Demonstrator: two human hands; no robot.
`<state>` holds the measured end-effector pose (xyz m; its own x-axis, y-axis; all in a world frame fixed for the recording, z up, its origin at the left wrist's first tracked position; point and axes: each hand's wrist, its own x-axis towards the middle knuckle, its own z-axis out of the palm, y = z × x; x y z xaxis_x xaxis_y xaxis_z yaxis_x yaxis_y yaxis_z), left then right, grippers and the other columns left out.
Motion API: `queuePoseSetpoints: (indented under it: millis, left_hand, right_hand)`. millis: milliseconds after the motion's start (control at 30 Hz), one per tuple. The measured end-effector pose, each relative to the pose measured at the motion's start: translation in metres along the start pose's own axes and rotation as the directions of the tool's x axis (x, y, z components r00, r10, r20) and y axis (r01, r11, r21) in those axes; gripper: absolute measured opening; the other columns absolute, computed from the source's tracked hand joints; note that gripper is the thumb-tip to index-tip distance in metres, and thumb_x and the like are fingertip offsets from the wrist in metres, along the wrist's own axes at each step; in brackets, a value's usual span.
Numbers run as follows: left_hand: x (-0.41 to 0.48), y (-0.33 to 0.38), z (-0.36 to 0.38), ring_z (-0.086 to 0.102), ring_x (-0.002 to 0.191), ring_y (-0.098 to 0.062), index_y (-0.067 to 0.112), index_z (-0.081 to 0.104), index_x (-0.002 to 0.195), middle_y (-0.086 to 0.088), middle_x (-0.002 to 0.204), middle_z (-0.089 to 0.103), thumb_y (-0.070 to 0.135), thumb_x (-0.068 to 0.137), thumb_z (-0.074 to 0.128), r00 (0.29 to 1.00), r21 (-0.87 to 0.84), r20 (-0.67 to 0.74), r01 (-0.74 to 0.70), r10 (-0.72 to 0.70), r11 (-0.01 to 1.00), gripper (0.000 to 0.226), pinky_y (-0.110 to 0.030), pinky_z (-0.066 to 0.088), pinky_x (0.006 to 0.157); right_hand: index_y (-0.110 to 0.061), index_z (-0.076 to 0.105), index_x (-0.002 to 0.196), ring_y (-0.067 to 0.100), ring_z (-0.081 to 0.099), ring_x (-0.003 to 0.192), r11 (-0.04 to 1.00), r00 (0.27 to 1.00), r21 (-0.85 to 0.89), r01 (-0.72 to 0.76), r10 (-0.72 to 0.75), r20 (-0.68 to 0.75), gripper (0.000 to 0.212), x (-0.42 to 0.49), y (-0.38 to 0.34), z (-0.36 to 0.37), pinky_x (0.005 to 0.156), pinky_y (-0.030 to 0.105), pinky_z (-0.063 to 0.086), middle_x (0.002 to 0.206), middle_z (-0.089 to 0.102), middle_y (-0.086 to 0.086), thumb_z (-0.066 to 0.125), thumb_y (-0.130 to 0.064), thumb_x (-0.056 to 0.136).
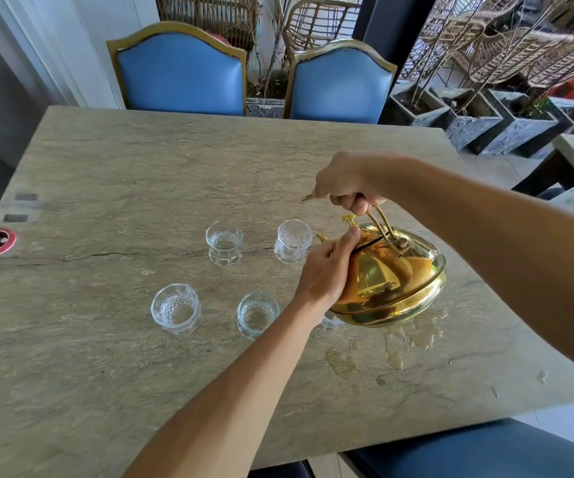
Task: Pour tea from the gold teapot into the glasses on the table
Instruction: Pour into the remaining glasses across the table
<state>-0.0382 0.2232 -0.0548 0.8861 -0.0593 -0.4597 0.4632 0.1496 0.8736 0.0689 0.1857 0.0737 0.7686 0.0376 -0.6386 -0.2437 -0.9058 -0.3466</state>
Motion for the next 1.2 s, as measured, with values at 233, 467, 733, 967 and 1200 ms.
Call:
queuePoseSetpoints:
  millis: [233,467,733,967,1200]
  left_hand:
    - [0.002,0.003,0.003,0.079,0.105,-0.023,0.018,0.081,0.114,-0.008,0.11,0.084,0.07,0.098,0.057,1.0,-0.026,0.005,0.012,-0.012,1.0,0.059,-0.047,0.06,0.105]
    - [0.002,0.003,0.001,0.08,0.105,-0.024,0.015,0.081,0.114,-0.01,0.11,0.084,0.065,0.101,0.057,1.0,-0.026,0.007,0.007,-0.007,1.0,0.057,-0.045,0.061,0.103]
    - [0.002,0.005,-0.003,0.08,0.104,-0.026,0.012,0.08,0.114,-0.011,0.109,0.084,0.068,0.098,0.06,1.0,-0.029,0.0,0.0,0.0,1.0,0.062,-0.045,0.062,0.101]
    - [0.003,0.007,-0.006,0.081,0.104,-0.026,0.015,0.081,0.113,-0.01,0.107,0.084,0.077,0.078,0.058,1.0,-0.04,0.019,-0.014,0.015,0.999,0.074,-0.048,0.062,0.103]
    - [0.003,0.005,-0.007,0.081,0.104,-0.028,0.014,0.08,0.113,-0.012,0.107,0.084,0.075,0.086,0.059,0.999,-0.03,0.013,-0.032,0.032,0.999,0.07,-0.049,0.062,0.103]
  right_hand:
    - [-0.008,0.05,0.081,0.012,0.028,0.043,1.0,1.0,-0.027,0.008,-0.008,0.002,0.02,-0.001,-0.002,-0.003,0.036,0.017,0.024,0.053,0.037,0.002,0.049,-0.013,0.1]
    - [-0.008,0.051,0.081,0.012,0.029,0.042,0.999,1.0,-0.036,0.005,-0.005,0.009,0.02,-0.001,-0.003,-0.003,0.035,0.018,0.025,0.054,0.037,0.002,0.05,-0.013,0.1]
    - [-0.008,0.05,0.08,0.012,0.028,0.04,1.0,1.0,-0.01,0.01,-0.01,0.003,0.02,-0.001,-0.007,-0.002,0.037,0.019,0.024,0.048,0.037,0.001,0.051,-0.013,0.099]
    - [-0.008,0.049,0.08,0.013,0.027,0.041,1.0,1.0,-0.014,0.015,-0.015,0.0,0.02,-0.003,-0.012,-0.002,0.04,0.02,0.023,0.047,0.036,0.001,0.05,-0.012,0.099]
    - [-0.007,0.05,0.082,0.013,0.028,0.044,1.0,1.0,-0.02,0.015,-0.015,0.002,0.019,-0.006,-0.014,-0.002,0.044,0.023,0.023,0.051,0.036,0.002,0.05,-0.013,0.1]
